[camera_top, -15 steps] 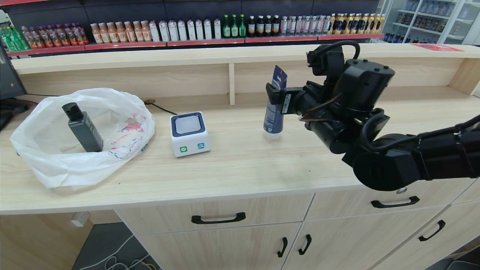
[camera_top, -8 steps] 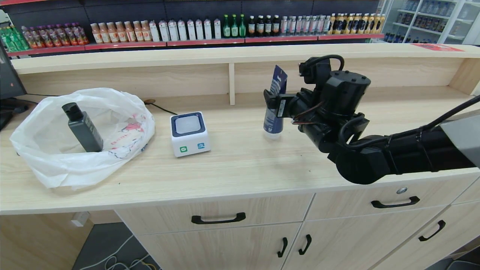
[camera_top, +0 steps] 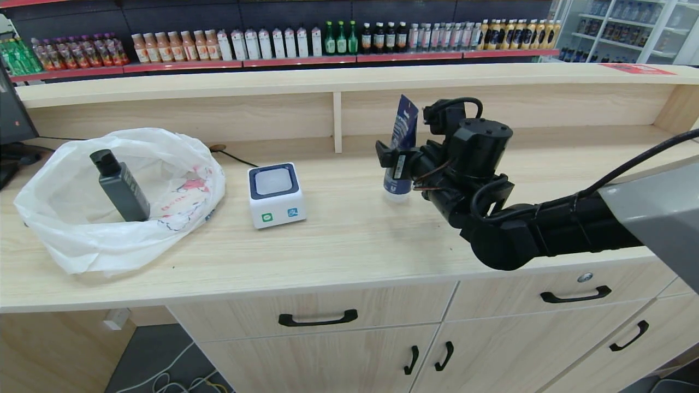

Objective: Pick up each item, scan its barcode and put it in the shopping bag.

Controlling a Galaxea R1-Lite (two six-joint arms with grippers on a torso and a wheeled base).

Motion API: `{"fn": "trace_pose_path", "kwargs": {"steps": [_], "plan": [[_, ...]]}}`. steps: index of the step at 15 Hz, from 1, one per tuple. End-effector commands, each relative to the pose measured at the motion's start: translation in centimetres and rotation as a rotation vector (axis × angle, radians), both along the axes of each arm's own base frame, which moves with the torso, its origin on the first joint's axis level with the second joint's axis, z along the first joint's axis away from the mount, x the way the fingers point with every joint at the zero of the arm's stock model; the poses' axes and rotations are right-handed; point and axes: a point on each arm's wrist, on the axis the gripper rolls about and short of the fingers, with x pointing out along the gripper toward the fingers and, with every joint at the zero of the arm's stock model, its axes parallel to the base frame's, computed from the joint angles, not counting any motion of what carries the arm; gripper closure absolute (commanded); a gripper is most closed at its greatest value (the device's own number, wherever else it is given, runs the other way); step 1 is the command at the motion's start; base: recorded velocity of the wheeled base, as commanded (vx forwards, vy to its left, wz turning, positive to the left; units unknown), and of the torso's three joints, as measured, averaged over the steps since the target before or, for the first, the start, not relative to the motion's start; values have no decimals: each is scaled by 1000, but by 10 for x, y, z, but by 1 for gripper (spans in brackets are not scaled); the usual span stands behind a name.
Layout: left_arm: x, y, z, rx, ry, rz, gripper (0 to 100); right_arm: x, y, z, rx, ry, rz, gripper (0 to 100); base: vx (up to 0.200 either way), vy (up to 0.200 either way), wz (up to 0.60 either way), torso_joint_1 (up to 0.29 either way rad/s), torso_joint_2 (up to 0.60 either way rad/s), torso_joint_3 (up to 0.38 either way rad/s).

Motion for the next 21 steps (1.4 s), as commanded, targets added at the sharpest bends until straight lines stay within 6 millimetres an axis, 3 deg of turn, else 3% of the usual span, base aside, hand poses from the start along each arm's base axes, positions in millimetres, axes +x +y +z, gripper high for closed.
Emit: {"fn": "trace_pose_path", "kwargs": {"steps": [1, 11, 21], "plan": [[0, 0, 0, -1, 0, 1, 0, 4, 3, -9, -5, 16, 1, 0, 0, 0, 0, 0, 0, 0], [0, 0, 0, -1, 0, 1, 0, 24, 7, -26, 25, 24, 0, 0, 0, 0, 0, 0, 0, 0], [0, 0, 0, -1, 0, 1, 0, 33, 4, -26, 53, 15, -12, 0, 0, 0, 0, 0, 0, 0]]}}
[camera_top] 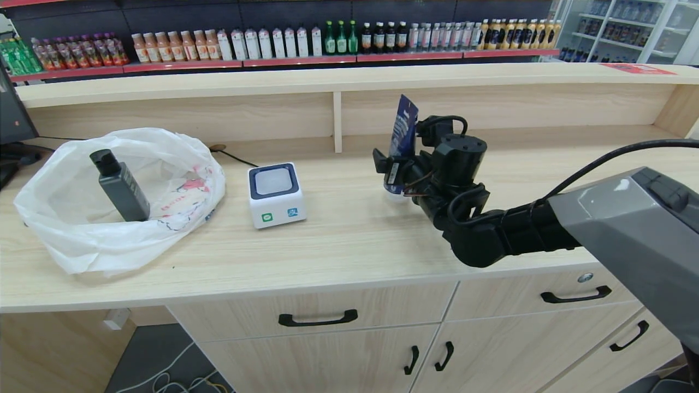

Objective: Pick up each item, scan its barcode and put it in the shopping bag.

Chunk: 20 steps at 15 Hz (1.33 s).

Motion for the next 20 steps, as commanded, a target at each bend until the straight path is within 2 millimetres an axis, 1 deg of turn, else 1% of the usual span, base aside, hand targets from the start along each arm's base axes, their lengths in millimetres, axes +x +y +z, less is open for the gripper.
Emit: {"fn": "trace_pose_path", "kwargs": {"steps": [1, 6, 12, 15, 18, 20], "plan": [[0, 0, 0, -1, 0, 1, 0, 0, 0, 0, 5, 0, 1, 100, 0, 0, 0, 0, 0, 0], [0, 0, 0, -1, 0, 1, 0, 0, 0, 2, 19, -7, 0, 100, 0, 0, 0, 0, 0, 0], [0, 0, 0, -1, 0, 1, 0, -3, -1, 11, 53, -42, 4, 100, 0, 0, 0, 0, 0, 0], [0, 0, 0, -1, 0, 1, 0, -7, -2, 22, 66, -63, 12, 100, 0, 0, 0, 0, 0, 0], [0, 0, 0, -1, 0, 1, 0, -16, -6, 39, 83, -92, 22, 100, 0, 0, 0, 0, 0, 0], [0, 0, 0, -1, 0, 1, 0, -27, -4, 51, 96, -112, 39, 100, 0, 0, 0, 0, 0, 0]]}}
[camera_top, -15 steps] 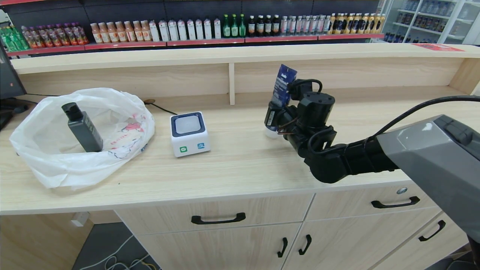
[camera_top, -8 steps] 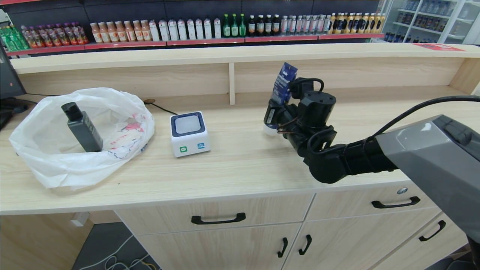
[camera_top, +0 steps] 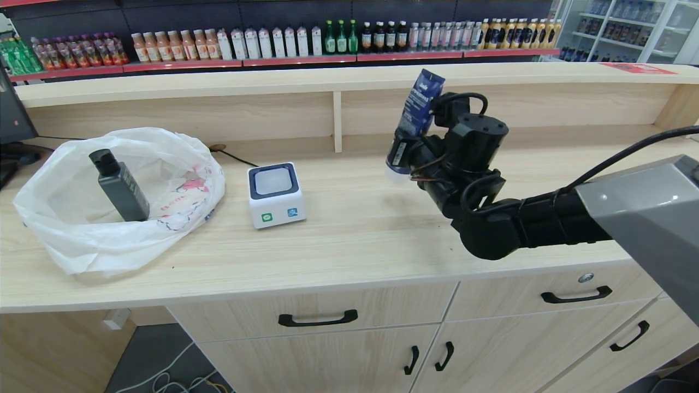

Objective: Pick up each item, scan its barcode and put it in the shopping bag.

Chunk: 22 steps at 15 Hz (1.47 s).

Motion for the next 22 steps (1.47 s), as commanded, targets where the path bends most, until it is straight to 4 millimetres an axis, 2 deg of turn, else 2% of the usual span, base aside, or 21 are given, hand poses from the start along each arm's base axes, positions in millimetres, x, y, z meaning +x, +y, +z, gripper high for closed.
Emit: {"fn": "trace_pose_path", "kwargs": {"steps": [1, 3, 5, 7, 9, 10, 11, 14, 19, 22], "plan": [[0, 0, 0, -1, 0, 1, 0, -18, 2, 21, 20, -33, 26, 100, 0, 0, 0, 0, 0, 0], [0, 0, 0, -1, 0, 1, 0, -31, 1, 27, 22, -35, 40, 100, 0, 0, 0, 0, 0, 0], [0, 0, 0, -1, 0, 1, 0, -63, 8, 29, 48, -30, 94, 100, 0, 0, 0, 0, 0, 0], [0, 0, 0, -1, 0, 1, 0, -87, 3, 34, 49, -27, 110, 100, 0, 0, 0, 0, 0, 0], [0, 0, 0, -1, 0, 1, 0, -115, -8, 43, 59, -28, 105, 100, 0, 0, 0, 0, 0, 0], [0, 0, 0, -1, 0, 1, 0, -123, -12, 45, 57, -32, 105, 100, 0, 0, 0, 0, 0, 0], [0, 0, 0, -1, 0, 1, 0, -139, -23, 47, 52, -46, 104, 100, 0, 0, 0, 0, 0, 0], [0, 0, 0, -1, 0, 1, 0, -170, -50, 41, 26, -78, 96, 100, 0, 0, 0, 0, 0, 0], [0, 0, 0, -1, 0, 1, 0, -199, -74, 46, 21, -101, 111, 100, 0, 0, 0, 0, 0, 0], [0, 0, 0, -1, 0, 1, 0, -206, -77, 26, 31, -49, 200, 100, 0, 0, 0, 0, 0, 0]]}}
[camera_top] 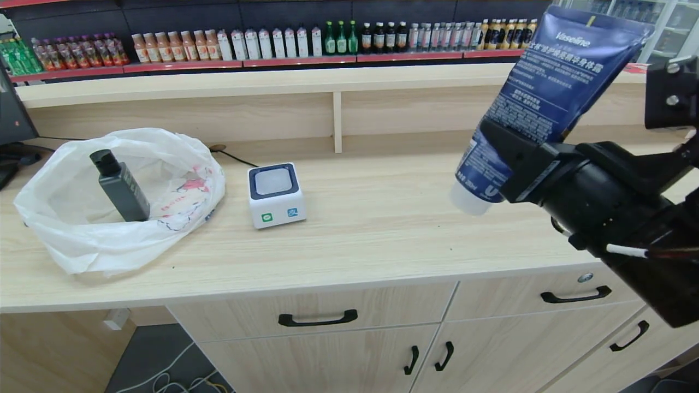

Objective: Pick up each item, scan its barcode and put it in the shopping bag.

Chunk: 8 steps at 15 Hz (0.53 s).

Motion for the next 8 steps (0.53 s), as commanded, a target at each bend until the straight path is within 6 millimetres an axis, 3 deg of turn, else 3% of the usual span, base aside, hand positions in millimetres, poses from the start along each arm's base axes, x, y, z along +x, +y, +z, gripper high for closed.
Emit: {"fn": "trace_pose_path", "kwargs": {"steps": [1, 3, 8], "plan": [[0, 0, 0, -1, 0, 1, 0, -10, -7, -20, 3, 47, 57, 100, 0, 0, 0, 0, 0, 0], [0, 0, 0, -1, 0, 1, 0, -17, -10, -35, 14, 58, 194, 100, 0, 0, 0, 0, 0, 0], [0, 0, 0, -1, 0, 1, 0, -11, -5, -32, 139, 22, 432, 100, 0, 0, 0, 0, 0, 0]]}}
